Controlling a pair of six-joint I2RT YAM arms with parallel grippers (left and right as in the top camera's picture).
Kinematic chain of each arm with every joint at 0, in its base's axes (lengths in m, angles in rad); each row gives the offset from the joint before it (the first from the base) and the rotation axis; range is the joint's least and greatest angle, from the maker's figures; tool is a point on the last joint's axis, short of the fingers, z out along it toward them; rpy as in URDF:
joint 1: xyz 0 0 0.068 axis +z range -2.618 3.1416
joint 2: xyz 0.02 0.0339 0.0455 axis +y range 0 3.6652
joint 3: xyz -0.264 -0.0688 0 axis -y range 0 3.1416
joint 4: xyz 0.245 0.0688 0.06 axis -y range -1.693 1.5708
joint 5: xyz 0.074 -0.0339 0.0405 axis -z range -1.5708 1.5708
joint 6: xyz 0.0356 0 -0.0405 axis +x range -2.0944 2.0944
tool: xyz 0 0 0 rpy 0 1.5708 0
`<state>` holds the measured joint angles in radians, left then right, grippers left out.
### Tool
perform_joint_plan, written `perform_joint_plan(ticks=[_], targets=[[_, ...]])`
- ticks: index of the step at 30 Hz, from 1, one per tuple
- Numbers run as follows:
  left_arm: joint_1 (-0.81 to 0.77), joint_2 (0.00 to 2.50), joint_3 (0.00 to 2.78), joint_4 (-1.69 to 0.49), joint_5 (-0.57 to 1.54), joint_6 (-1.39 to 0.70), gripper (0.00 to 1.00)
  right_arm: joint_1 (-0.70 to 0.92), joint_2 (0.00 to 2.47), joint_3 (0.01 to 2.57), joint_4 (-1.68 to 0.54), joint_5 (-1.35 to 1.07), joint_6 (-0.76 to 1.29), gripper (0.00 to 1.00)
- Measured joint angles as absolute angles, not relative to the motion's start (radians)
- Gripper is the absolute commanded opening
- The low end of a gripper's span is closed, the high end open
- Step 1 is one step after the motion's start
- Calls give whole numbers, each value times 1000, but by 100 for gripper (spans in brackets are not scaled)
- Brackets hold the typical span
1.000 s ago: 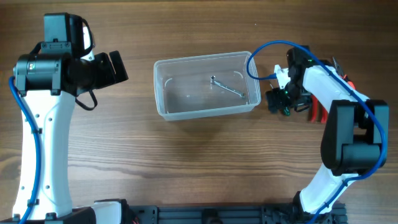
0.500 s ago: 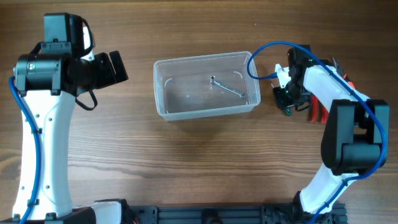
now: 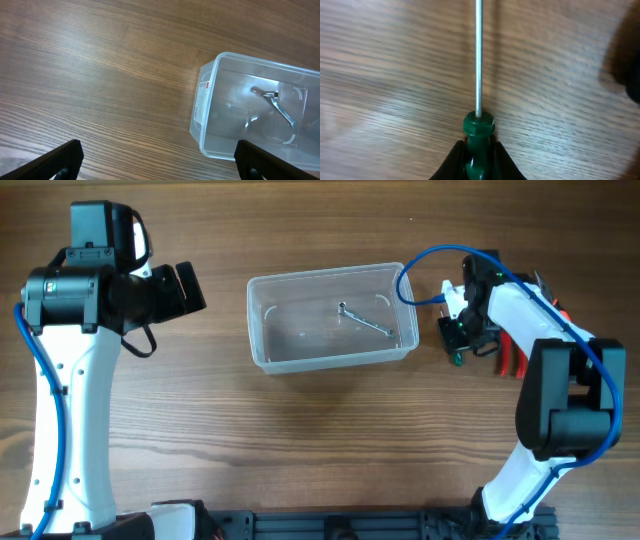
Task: Pack container
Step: 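Grasp the green-handled screwdriver with the right gripper, then place the green screwdriver into the container and release it, then move the right gripper down onto the red-handled screwdriver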
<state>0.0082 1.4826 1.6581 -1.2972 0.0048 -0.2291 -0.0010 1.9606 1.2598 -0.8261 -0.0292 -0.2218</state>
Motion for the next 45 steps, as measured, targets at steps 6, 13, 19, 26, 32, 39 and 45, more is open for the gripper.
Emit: perform_joint_plan(ticks=[6, 13, 19, 26, 32, 39, 45], targets=[[8, 1483, 1658, -1298, 5, -229, 100, 30, 1725, 1438, -821, -110, -207, 4], [8, 1483, 1658, -1297, 5, -229, 100, 344, 1548, 1500, -850, -280, -630, 4], [8, 1483, 1658, -1297, 5, -229, 100, 442, 1748, 1498, -788, -287, -839, 4], [8, 1483, 1658, -1298, 5, -229, 100, 442, 1986, 1493, -792, -279, -864, 39], [8, 1483, 1658, -1298, 5, -229, 100, 442, 1993, 1493, -797, -279, -857, 51], [8, 1483, 1658, -1298, 5, -229, 100, 439, 1916, 1587, -871, -211, -630, 86], [8, 1483, 1658, -1298, 5, -229, 100, 278, 1580, 1812, -865, 57, -273, 100]])
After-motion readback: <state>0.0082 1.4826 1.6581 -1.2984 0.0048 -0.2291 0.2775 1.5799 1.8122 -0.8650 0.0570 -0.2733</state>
